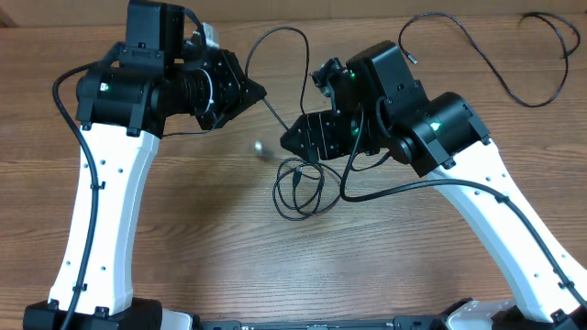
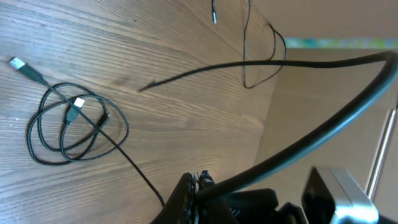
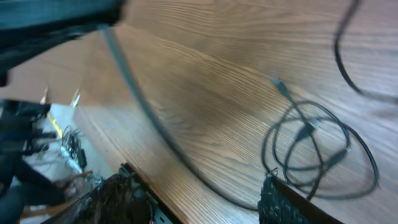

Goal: Untangle cables

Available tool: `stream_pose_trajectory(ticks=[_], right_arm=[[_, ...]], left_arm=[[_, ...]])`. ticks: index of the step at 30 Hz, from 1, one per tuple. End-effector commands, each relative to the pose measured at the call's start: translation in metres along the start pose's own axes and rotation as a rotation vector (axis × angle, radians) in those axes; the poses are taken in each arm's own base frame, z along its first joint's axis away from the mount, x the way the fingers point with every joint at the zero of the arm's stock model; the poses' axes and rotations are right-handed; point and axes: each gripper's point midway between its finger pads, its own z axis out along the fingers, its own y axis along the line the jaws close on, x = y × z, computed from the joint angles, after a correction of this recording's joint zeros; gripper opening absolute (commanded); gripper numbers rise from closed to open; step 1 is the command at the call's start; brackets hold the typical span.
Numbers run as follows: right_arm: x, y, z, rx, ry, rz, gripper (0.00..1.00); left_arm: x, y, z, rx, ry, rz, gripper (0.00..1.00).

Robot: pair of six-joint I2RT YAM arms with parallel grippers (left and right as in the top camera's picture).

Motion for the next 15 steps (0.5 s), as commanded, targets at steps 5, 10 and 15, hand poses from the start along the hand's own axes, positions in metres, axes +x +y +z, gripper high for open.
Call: stream_pose_trajectory(ticks=[5,10,15], right_arm=[[0.000,0.020,0.001,-0.039,-0.003,-0.157,0.67],[-0.002,0.013,0.006,0.051,-0.024,-0.182,0.66],[-0.017,0.014,0.005,0.068,-0.086,-0.210,0.60]], left_arm=[[0.004,-0.014,-0.011,0.047,-0.005,-0.019,0.04],[0.012,-0.021,-0.011,0.087,0.043,-0.018,0.04],[0.022,-0.029,-0.013,0.132,0.100,-0.013,0.04]])
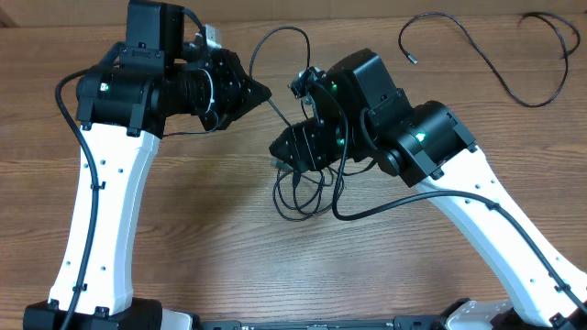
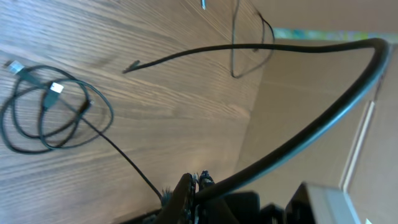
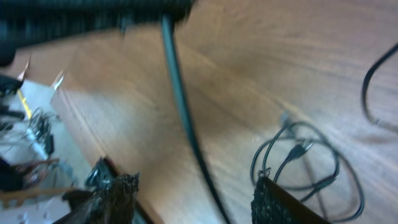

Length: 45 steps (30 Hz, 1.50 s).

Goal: Untangle cables

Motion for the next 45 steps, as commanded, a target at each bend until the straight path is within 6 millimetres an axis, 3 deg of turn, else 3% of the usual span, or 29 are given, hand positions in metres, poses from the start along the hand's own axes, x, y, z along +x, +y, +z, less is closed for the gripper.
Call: stream_pose_trajectory(ticks=[1,3,11,18,20,21,22,23,24,27,32,37,41,45], right_arm=[[-0.019,-0.002,-0.004,0.035,-0.070,-0.046,0.60],[-0.025,-0.001,-0.005,0.030,-0.095,-0.056,0.56],[-0.029,-0.006,-0.005,0.063,-0.115,-0.052,0.18],[-0.038,-0.021,-0.008,0.149,-0.160,0.023,0.04],[-0.040,-0.021,-0.009,0.146,-0.168,0.021,0.04],[-0.041,-0.020,-0.009,0.145,-0.175,0.018,0.04],[-0.043,-0.021,-0.009,0.151,-0.184,0.018,0.04],[-0.046,-0.024,-0.011,0.171,-0.198,0.027,0.04],[-0.050,-0.031,-0.014,0.212,-0.224,0.066,0.04],[-0.062,-0.053,-0.028,0.337,-0.309,0.152,0.04],[-0.090,-0.078,-0.085,0.494,-0.479,0.194,0.04],[-0.115,-0.100,-0.172,0.591,-0.669,0.260,0.04],[-0.114,-0.123,-0.235,0.671,-0.765,0.328,0.04],[-0.098,-0.148,-0.273,0.751,-0.800,0.410,0.04]], left_arm=[[0.015,-0.020,-0.010,0.078,0.049,0.021,0.04],[0.018,-0.021,-0.008,0.076,0.056,0.031,0.04],[0.019,-0.020,-0.007,0.069,0.052,0.055,0.04],[0.011,-0.014,-0.006,0.031,0.007,0.073,0.04],[0.006,-0.011,-0.006,0.009,-0.019,0.089,0.06],[0.004,-0.009,-0.006,-0.002,-0.030,0.103,0.14],[0.004,-0.007,-0.006,-0.009,-0.035,0.118,0.29],[0.003,-0.007,-0.006,-0.012,-0.038,0.139,0.45],[0.003,-0.007,-0.006,-0.012,-0.037,0.162,0.68],[0.003,-0.007,-0.006,-0.014,-0.036,0.209,1.00],[0.002,0.005,-0.007,-0.072,-0.050,0.203,0.99],[-0.001,0.021,-0.009,-0.149,-0.071,0.178,1.00],[-0.001,0.022,-0.009,-0.154,-0.070,0.203,1.00],[-0.001,0.022,-0.009,-0.156,-0.069,0.213,1.00]])
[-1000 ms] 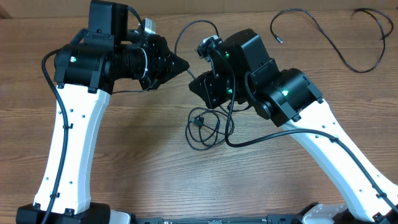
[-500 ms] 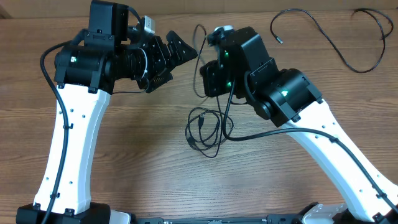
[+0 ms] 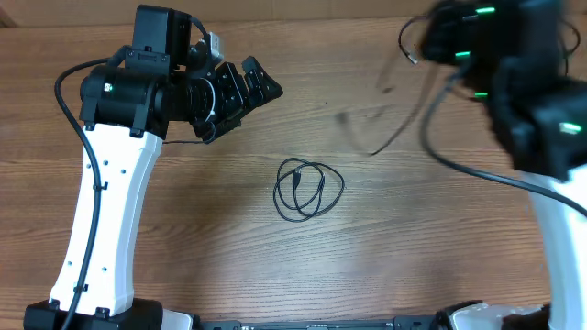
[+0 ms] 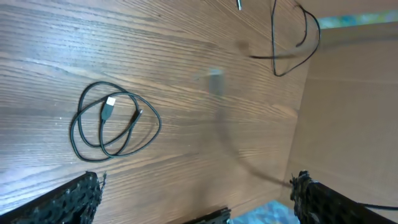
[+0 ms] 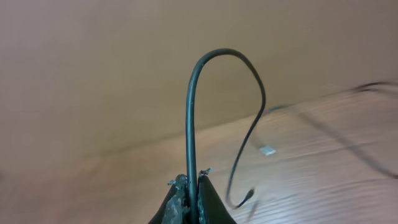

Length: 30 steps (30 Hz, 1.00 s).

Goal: Untangle cables
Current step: 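Carry the cable to the upper right with the right gripper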

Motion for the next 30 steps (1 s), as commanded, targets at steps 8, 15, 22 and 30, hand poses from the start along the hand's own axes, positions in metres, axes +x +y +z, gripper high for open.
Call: stream_pose_trajectory(ticks=[8,15,22,30], right_arm=[[-0.006,-0.053,-0.011,0.108,0.028,0.106,0.04],[0.012,-0.035,0.006,0.012,0.126,0.108,0.04],[0.025,-0.018,0.017,-0.089,0.205,0.123,0.04],[0.045,-0.097,0.038,0.124,0.314,0.275,0.04]], left_arm=[[0.000,-0.006,-0.010,0.001,-0.033,0.060,1.00],[0.001,-0.005,-0.009,-0.001,-0.030,0.057,1.00],[0.001,-0.005,-0.009,-0.002,-0.029,0.057,1.00],[0.001,-0.004,-0.009,-0.005,-0.029,0.059,1.00]])
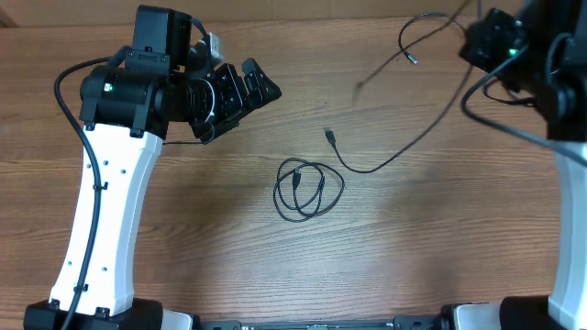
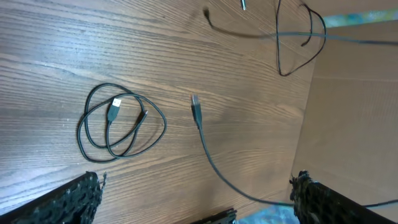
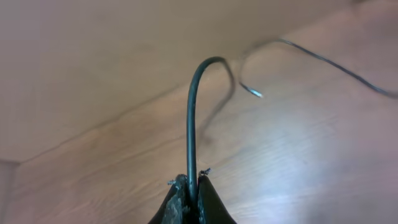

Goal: Untangle cables
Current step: 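Carry the cable to the upper right with the right gripper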

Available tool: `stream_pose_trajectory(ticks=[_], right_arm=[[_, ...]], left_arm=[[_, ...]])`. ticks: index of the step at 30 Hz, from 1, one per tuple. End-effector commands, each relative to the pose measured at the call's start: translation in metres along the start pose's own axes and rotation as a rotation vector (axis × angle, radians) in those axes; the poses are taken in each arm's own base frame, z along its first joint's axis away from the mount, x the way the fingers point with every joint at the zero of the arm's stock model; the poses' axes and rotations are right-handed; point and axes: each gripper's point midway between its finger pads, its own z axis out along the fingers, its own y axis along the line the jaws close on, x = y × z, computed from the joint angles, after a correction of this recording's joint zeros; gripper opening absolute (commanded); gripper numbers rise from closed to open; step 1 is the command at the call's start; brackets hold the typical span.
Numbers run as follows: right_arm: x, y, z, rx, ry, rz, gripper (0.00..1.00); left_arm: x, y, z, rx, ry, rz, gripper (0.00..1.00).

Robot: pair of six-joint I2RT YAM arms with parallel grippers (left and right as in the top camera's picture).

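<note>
A small coiled black cable [image 1: 308,188] lies mid-table, seen also as the coil [image 2: 120,127] in the left wrist view. A second, long black cable [image 1: 390,158] runs from its plug [image 1: 330,137] beside the coil up to my right gripper [image 1: 483,46], which is shut on this cable [image 3: 189,124] at the far right. My right gripper [image 3: 189,182] holds it above the wood. My left gripper [image 1: 249,99] hangs open and empty at the upper left; its fingers [image 2: 74,199] frame the table, and the plug [image 2: 196,107] lies beyond them.
A third thin black cable [image 1: 417,35] lies at the far right of the table, also seen as the thin cable [image 3: 323,59] in the right wrist view. A cardboard wall [image 2: 354,124] stands past the table's far edge.
The long cable was a blur in the air; now its plug end rests on the table just up and right of the coil. My right gripper stays shut on it, high at the far right.
First my left gripper was shut on the long cable, with my right gripper open near the coil. Then the right gripper was closer over the tangle. Later the left was open and the right held the cable far right, leaving the coil alone.
</note>
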Motion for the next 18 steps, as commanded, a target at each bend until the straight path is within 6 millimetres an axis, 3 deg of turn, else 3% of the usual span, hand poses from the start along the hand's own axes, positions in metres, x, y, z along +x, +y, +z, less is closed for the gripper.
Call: stream_pose_trajectory(ticks=[1,5,11,15,18], right_arm=[[-0.004,-0.046,0.016,0.099,0.044,0.116,0.04],[-0.001,-0.103,0.036,0.175,0.127,0.235,0.04],[-0.013,-0.186,0.063,0.304,0.148,0.337,0.04],[-0.019,-0.231,0.073,0.397,0.136,0.390,0.04],[-0.020,-0.269,0.069,0.524,0.099,0.466,0.04]], left_arm=[[0.000,-0.006,-0.009,0.006,-0.030,0.044,1.00],[-0.003,-0.002,-0.010,-0.020,-0.050,0.044,1.00],[-0.003,-0.002,-0.010,-0.022,-0.047,0.042,1.00],[-0.002,-0.001,-0.010,-0.024,-0.045,0.041,0.99],[-0.002,-0.001,-0.010,-0.024,-0.046,0.041,0.99]])
